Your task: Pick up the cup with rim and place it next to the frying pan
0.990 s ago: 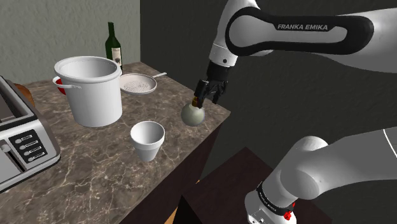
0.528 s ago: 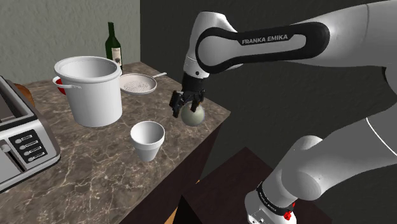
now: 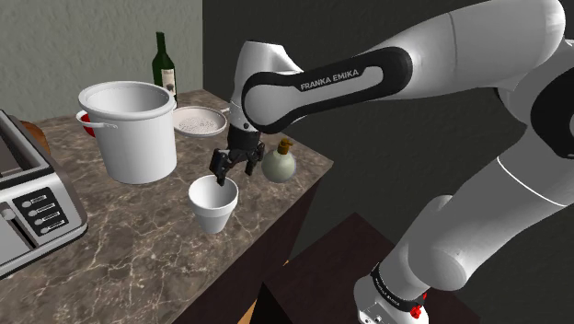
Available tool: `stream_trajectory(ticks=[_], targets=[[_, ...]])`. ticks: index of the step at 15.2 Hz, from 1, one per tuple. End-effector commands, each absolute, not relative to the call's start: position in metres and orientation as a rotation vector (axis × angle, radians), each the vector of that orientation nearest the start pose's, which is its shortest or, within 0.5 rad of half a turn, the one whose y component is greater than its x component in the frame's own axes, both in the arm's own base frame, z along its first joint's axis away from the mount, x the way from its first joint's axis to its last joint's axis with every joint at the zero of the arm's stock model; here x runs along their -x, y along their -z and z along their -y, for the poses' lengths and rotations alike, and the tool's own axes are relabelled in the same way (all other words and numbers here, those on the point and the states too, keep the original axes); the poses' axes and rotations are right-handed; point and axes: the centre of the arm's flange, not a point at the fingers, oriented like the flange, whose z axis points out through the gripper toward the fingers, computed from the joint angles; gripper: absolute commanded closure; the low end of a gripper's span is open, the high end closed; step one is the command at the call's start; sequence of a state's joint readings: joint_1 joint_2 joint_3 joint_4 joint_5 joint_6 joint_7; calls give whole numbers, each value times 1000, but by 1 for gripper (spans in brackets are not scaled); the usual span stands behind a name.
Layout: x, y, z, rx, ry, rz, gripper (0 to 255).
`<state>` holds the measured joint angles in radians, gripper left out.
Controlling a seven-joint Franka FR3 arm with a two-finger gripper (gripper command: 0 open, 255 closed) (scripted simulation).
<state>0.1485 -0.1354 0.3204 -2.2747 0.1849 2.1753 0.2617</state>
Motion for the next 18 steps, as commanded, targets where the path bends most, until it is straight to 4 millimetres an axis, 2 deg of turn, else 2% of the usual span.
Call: stream_trajectory(ticks=[1, 6, 14, 15, 18], targets=[[-444, -404, -239, 3022, -12, 156, 0], [-444, -374, -243, 3022, -12, 156, 0], [-444, -375, -243, 3022, -13, 156, 0], [-444, -375, -243, 3022, -13, 156, 255], [-444, -375, -243, 3022, -13, 156, 255]])
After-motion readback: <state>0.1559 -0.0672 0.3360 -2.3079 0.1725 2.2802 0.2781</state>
